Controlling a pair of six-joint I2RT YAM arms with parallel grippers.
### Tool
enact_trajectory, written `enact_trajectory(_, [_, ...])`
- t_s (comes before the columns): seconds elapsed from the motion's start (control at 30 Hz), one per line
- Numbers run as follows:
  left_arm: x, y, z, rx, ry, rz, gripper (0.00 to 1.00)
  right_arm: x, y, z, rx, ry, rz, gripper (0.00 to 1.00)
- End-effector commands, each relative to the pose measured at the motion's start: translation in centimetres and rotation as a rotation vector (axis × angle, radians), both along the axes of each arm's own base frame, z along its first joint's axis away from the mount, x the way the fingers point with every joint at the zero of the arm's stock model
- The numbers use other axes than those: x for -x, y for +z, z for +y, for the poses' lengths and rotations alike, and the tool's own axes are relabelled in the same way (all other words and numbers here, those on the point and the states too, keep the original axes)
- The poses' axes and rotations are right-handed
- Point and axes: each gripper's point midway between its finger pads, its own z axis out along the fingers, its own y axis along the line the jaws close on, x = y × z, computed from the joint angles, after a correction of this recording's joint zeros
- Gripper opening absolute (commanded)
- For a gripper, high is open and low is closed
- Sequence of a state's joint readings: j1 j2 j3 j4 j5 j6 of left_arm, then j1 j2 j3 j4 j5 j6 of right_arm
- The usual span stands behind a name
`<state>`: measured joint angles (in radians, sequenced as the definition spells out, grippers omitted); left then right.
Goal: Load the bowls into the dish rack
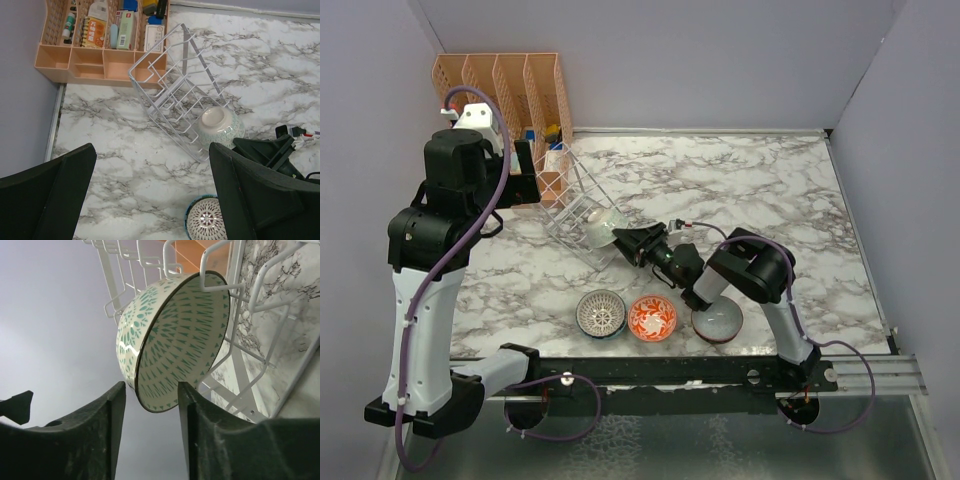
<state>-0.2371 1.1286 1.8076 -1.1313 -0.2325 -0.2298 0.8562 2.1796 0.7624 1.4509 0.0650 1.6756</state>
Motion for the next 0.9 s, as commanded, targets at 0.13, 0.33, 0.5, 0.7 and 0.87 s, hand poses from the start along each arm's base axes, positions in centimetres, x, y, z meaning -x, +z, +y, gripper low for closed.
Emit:
enact_trajectory(0.13, [0.4,1.3,0.2,0.014,0.010,-0.051,0.99,1.6,6.7,0.2,-0.108,0.060,-0.189,0.51])
enact_trajectory(0.33, [0.7,1.6,0.3,0.016,0.012,-0.061,0.99,1.7,7.7,0.8,-0.103,0.083,-0.208,0.53])
enact_trajectory(0.5, [0.8,1.7,0.4,0.017,0.019,-0.064,0.99,1.7,7.8,1.5,-0.085,0.108,-0.203,0.54])
enact_trajectory(0.7, [1.0,1.6,0.5,0.019,0.021,-0.064,0.99,2.1,6.6,1.4,-0.048,0.124,-0.163,0.54])
enact_trajectory(0.87, [1.0,1.4,0.4,0.023,0.019,-0.061,0.99,2.3,5.7,1.2,-0.041,0.131,-0.140,0.56])
